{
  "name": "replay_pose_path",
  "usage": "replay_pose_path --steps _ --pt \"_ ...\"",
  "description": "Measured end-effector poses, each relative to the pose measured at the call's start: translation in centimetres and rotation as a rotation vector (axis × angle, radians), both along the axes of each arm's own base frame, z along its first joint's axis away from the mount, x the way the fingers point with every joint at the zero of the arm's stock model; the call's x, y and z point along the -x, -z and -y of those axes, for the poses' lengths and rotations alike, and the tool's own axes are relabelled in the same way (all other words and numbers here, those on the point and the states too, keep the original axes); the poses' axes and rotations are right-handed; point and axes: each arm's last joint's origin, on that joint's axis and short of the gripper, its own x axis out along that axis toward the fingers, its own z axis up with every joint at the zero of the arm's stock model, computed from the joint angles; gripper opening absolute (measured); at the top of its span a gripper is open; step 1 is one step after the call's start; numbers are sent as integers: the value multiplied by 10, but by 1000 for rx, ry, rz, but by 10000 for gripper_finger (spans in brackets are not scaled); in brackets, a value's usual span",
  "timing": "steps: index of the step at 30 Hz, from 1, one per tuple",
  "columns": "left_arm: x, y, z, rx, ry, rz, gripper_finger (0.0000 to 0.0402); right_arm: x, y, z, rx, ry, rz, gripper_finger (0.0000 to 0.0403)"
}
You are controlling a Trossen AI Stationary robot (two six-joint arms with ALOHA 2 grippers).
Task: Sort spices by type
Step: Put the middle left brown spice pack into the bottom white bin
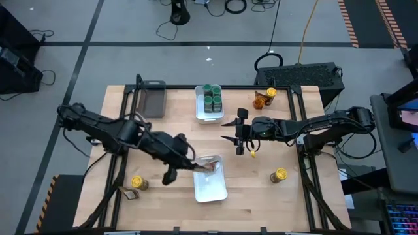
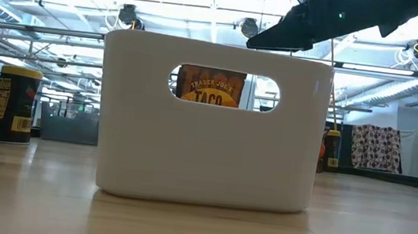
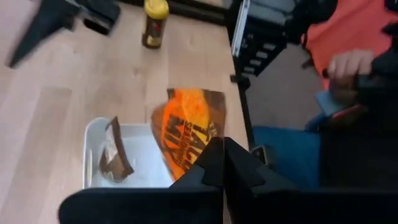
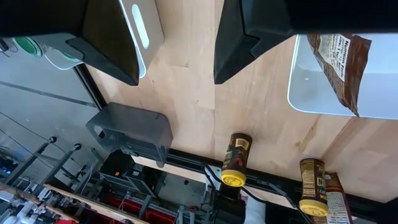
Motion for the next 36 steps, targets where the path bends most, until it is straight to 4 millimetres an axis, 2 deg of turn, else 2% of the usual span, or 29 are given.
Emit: replay_pose_path --steps 9,17,29,36 --pt "-43 52 12 -59 23 -152 0 0 0 0 -8 2 3 189" --pt "-66 85 5 -48 24 -261 0 0 0 0 -10 3 2 189" --pt "-82 104 -22 -46 -22 -320 0 0 0 0 -8 3 -2 189" --pt "-90 122 -29 -15 8 -389 0 0 1 0 -3 1 -6 189"
